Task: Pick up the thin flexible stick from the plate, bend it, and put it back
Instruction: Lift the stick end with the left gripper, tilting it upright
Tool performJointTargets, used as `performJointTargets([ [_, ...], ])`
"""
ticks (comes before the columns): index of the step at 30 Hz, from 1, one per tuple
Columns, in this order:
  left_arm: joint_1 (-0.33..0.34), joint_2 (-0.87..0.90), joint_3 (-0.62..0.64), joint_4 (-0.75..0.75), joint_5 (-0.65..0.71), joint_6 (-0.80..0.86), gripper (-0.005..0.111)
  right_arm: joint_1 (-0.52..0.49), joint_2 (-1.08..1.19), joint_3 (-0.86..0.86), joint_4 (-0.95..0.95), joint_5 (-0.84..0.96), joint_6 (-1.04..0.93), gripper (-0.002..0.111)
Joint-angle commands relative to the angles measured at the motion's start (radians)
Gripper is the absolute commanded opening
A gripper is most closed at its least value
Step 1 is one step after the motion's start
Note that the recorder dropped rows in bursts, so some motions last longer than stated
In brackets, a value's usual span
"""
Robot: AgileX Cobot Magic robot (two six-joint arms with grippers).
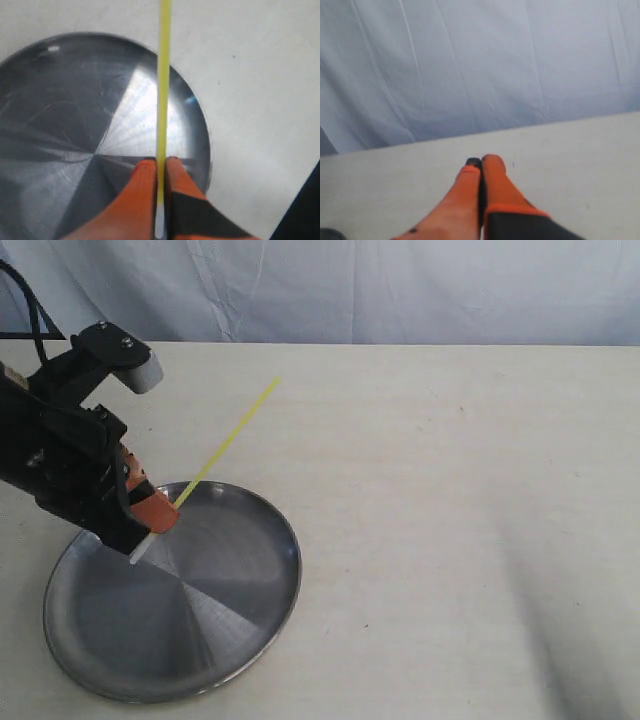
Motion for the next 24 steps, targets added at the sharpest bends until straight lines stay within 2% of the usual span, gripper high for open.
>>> performJointTargets([
  [1,-0.004,-0.061,0.031,-0.105,-0.012,0.073,0.000,-0.007,-0.008,0.002,-0.006,-0.104,-0.001,-0.001],
  [9,-0.004,-0.076,0.060,-0.264,-0.002,0.193,0.000,-0.007,-0.008,0.002,0.026,-0.121,0.022,-0.001],
  [14,-0.004,-0.076,0.060,-0.363,0.056,0.269,0.000,-0.003,-0.008,0.002,0.381,-0.203,0.421,-0.001],
  [17,-0.004,-0.076,0.060,-0.374,0.058,0.274,0.000,-0.003,-0.006,0.002,0.413,-0.165,0.474,-0.001],
  [19,-0.010,-0.076,0.060,-0.374,0.062,0.274,0.000,-0.003,-0.006,0.002,0.415,-0.109,0.580,-0.001],
  [24,-0.069,-0.076,0.060,-0.368,0.048,0.294,0.000,0.022,-0.006,0.002,0.410,-0.064,0.641,-0.001],
])
